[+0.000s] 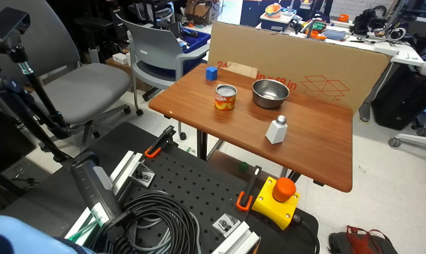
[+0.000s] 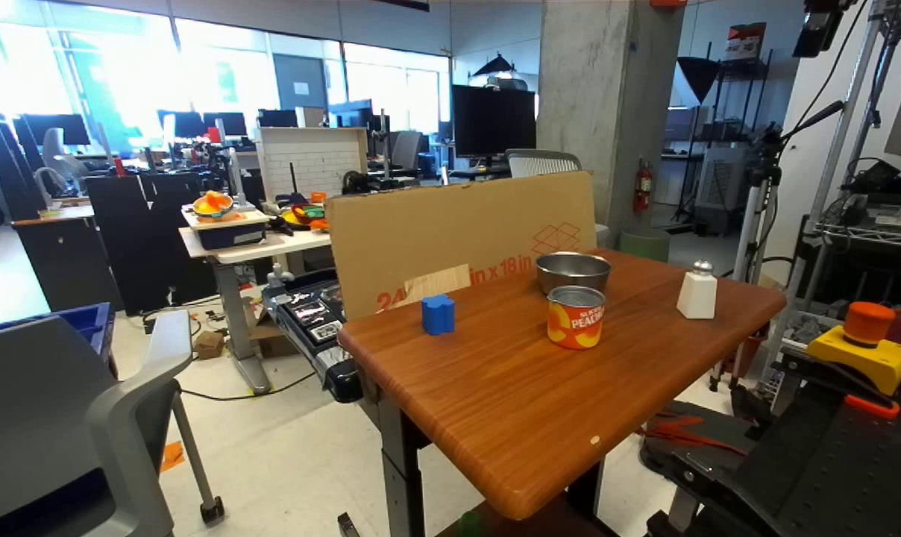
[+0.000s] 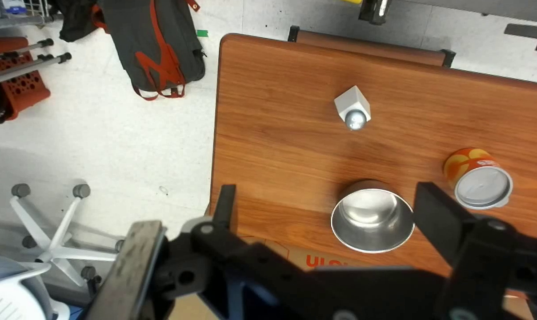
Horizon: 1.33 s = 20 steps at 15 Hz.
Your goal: Put the salt shaker in the pot
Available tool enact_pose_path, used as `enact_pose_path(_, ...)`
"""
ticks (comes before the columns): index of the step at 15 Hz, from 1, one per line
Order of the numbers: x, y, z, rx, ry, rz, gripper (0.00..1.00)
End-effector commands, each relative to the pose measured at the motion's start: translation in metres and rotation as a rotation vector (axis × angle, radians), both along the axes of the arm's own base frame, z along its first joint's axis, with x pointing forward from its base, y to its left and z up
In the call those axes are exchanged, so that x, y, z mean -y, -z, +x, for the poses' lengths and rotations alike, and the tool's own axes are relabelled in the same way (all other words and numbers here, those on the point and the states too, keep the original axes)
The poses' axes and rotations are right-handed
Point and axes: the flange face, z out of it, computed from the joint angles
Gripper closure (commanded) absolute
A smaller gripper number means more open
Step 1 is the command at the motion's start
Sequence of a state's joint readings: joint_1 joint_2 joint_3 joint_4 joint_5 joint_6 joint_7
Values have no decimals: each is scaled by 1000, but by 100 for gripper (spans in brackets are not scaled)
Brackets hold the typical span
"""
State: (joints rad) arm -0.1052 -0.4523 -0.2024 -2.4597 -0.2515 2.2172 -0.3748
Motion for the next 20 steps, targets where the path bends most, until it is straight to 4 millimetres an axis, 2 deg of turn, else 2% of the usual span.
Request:
enact_pose_path(1,1,3,1,0,14,20,0)
enact_pose_path(4,3,18,-1,-32,47,107,0)
enact_pose_path(8,10,51,6,-71,150,237,0)
enact_pose_path(14,8,113,38,-199,302,352,0)
enact_pose_path(20,1,169,65,-365,457,316,0)
